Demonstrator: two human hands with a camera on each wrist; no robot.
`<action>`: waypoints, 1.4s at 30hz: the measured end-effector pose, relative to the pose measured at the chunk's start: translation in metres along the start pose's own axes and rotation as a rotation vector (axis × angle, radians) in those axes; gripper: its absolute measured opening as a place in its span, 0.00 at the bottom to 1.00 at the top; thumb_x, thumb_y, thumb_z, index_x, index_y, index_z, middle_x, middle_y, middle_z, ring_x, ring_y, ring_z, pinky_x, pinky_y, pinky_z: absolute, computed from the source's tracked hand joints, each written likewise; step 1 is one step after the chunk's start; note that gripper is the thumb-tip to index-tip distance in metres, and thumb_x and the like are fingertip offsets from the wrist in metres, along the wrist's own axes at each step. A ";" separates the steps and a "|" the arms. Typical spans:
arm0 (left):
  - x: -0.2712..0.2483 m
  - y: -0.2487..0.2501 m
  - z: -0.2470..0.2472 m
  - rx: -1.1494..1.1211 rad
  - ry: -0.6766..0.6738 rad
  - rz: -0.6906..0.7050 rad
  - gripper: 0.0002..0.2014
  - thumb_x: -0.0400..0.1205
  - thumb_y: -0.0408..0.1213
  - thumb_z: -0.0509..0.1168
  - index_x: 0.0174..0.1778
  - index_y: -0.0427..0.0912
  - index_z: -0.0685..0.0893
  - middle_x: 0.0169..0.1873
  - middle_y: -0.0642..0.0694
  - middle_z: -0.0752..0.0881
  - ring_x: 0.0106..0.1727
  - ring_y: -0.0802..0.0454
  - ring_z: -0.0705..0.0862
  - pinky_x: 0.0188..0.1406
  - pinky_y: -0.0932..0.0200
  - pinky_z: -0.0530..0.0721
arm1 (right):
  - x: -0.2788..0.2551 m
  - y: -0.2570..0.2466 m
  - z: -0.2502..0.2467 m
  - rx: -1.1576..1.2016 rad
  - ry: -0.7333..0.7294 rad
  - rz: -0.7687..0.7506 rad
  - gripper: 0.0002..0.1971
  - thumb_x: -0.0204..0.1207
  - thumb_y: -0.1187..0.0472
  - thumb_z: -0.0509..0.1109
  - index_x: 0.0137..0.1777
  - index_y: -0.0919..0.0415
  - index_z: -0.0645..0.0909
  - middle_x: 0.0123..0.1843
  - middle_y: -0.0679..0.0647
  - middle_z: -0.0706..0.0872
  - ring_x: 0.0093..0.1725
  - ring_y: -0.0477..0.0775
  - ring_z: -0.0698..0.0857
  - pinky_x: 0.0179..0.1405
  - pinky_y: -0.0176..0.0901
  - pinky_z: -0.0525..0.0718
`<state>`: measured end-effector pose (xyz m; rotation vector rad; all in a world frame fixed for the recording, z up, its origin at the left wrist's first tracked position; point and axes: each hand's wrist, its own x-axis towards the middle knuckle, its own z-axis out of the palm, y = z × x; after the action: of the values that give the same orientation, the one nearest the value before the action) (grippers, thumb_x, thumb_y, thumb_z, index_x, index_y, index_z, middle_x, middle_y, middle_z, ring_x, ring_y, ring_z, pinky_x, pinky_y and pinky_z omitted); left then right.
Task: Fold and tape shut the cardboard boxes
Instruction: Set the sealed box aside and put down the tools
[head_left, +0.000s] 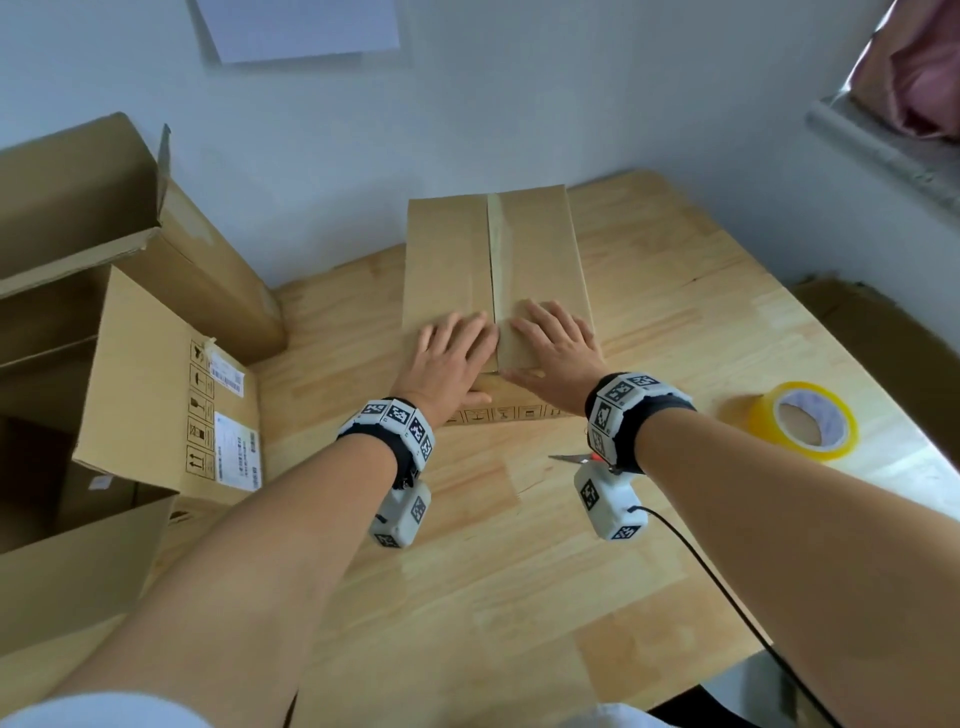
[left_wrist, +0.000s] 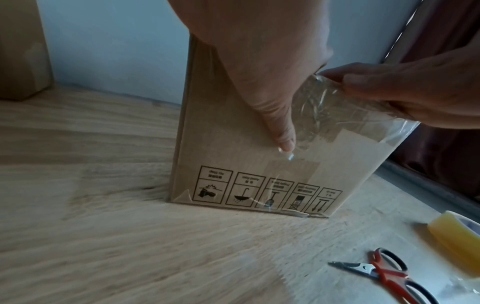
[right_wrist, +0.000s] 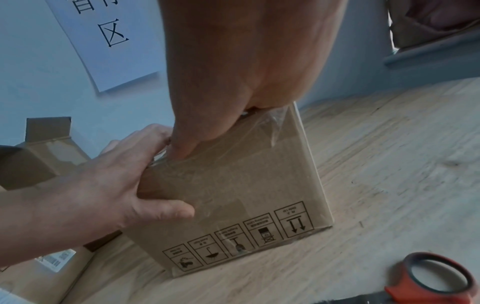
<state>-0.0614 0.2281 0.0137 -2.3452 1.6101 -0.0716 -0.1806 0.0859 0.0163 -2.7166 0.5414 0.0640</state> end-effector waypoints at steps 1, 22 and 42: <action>0.000 0.000 -0.001 -0.003 -0.016 0.008 0.46 0.79 0.61 0.61 0.83 0.43 0.46 0.83 0.45 0.49 0.82 0.39 0.52 0.77 0.40 0.57 | -0.001 0.001 -0.001 -0.009 -0.013 -0.007 0.40 0.76 0.35 0.61 0.83 0.47 0.51 0.85 0.46 0.44 0.84 0.51 0.40 0.81 0.51 0.39; -0.001 0.004 0.003 -0.108 0.069 -0.085 0.47 0.72 0.70 0.62 0.82 0.48 0.57 0.81 0.50 0.60 0.80 0.45 0.59 0.73 0.44 0.61 | -0.001 -0.001 0.006 -0.235 -0.003 -0.017 0.48 0.69 0.55 0.73 0.83 0.50 0.45 0.85 0.50 0.41 0.84 0.58 0.40 0.81 0.54 0.41; -0.001 -0.016 -0.006 -0.121 -0.089 0.040 0.48 0.78 0.53 0.68 0.84 0.49 0.43 0.83 0.51 0.45 0.82 0.47 0.47 0.79 0.44 0.52 | -0.004 -0.003 0.001 -0.226 -0.041 -0.019 0.48 0.69 0.64 0.68 0.83 0.50 0.42 0.84 0.50 0.38 0.83 0.58 0.37 0.80 0.54 0.39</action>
<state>-0.0490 0.2334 0.0236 -2.3674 1.6603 0.1411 -0.1828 0.0903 0.0167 -2.9319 0.5243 0.1862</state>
